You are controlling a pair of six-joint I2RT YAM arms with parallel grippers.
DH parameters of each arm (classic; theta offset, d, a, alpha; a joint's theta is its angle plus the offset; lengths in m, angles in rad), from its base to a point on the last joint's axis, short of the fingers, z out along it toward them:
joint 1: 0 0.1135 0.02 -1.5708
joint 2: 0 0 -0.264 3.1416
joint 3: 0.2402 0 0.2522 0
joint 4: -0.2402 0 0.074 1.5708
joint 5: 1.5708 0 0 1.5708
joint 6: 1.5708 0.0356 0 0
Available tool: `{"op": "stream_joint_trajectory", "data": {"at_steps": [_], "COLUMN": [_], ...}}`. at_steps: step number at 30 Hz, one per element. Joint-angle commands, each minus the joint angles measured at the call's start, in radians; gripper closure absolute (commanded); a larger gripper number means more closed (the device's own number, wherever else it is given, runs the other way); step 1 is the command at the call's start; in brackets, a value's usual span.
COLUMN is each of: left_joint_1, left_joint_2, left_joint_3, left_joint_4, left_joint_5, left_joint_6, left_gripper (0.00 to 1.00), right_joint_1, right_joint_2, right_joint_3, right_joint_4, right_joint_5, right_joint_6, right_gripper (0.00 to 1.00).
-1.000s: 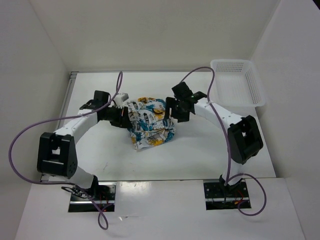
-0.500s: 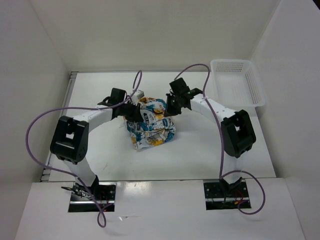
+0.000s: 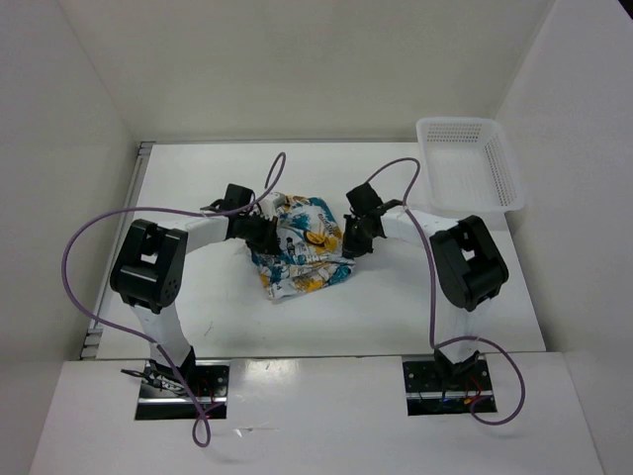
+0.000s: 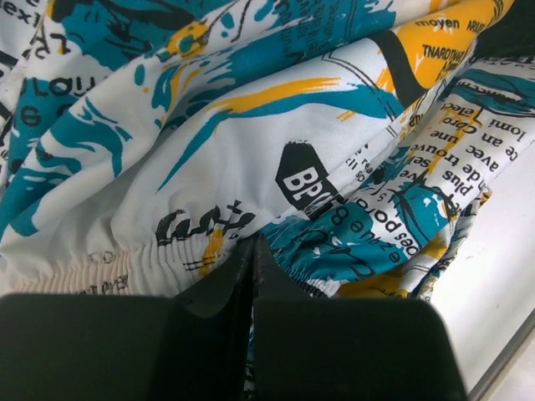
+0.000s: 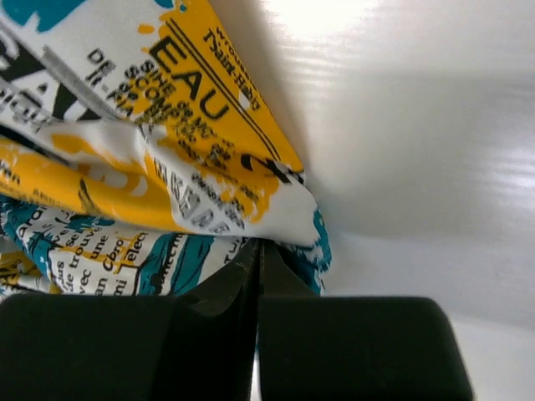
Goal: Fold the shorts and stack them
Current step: Fold the shorts
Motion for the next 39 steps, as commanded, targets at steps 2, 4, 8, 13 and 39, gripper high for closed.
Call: {"op": "stream_joint_trajectory", "data": {"at_steps": [2,4,8,13,39], "left_joint_1": [0.028,0.042,0.042,0.042,0.085], "left_joint_2": [-0.024,-0.056,-0.078,-0.076,-0.01], "left_joint_3": [0.046,0.077,0.132,0.145,0.275], "left_joint_4": [-0.082,-0.108,-0.137,-0.105,-0.18], "left_joint_5": [0.04,0.064,0.074,0.073,0.031], "left_joint_6": [0.007,0.007,0.007,0.007,0.007], "left_gripper": [0.97,0.97,0.96,0.94,0.48], "right_joint_1": [0.017,0.017,0.017,0.026,0.026], "right_joint_2": [-0.14,-0.149,-0.043,0.155,0.081], "right_joint_3": [0.08,0.181,0.344,0.54,0.855], "right_joint_4": [-0.124,-0.148,-0.158,-0.126,-0.256], "right_joint_5": [0.113,0.113,0.058,-0.001,0.241], "right_joint_6": [-0.041,-0.052,-0.052,-0.052,-0.041], "right_gripper": [1.0,1.0,1.0,1.0,0.0]}}
